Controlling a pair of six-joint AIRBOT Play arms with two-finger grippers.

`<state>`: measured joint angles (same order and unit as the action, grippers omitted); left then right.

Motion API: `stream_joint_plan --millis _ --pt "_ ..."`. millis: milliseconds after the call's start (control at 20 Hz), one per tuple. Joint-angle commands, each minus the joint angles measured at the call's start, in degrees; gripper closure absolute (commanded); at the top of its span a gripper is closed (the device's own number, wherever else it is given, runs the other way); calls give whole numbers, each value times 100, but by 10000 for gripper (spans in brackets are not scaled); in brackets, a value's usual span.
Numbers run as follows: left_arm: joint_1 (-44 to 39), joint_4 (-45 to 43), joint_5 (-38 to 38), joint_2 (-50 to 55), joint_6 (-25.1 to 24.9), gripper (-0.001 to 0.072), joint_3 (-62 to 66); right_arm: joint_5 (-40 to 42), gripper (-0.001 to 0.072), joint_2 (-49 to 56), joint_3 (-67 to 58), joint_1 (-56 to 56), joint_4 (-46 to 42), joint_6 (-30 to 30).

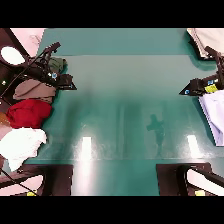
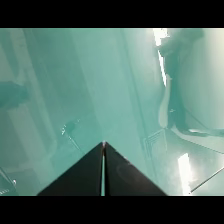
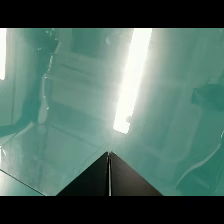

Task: Fold the shirts.

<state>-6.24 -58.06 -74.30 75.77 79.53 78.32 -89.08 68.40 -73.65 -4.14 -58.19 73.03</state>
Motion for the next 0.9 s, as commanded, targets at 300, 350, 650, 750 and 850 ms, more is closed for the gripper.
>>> stream_joint_plan --millis 300,350,650,750,850 --pt "4 0 0 0 0 683 7 17 693 -4 -4 7 13 0" --pt "4 0 2 0 0 683 7 17 693 -4 -4 4 13 0" --pt "4 144 44 0 7 684 7 68 693 -4 -4 -4 9 0" --pt "2 367 136 0 -48 682 4 107 693 -2 -4 -2 9 0" --pt "4 33 732 0 -389 210 7 118 693 -4 -4 -4 11 0"
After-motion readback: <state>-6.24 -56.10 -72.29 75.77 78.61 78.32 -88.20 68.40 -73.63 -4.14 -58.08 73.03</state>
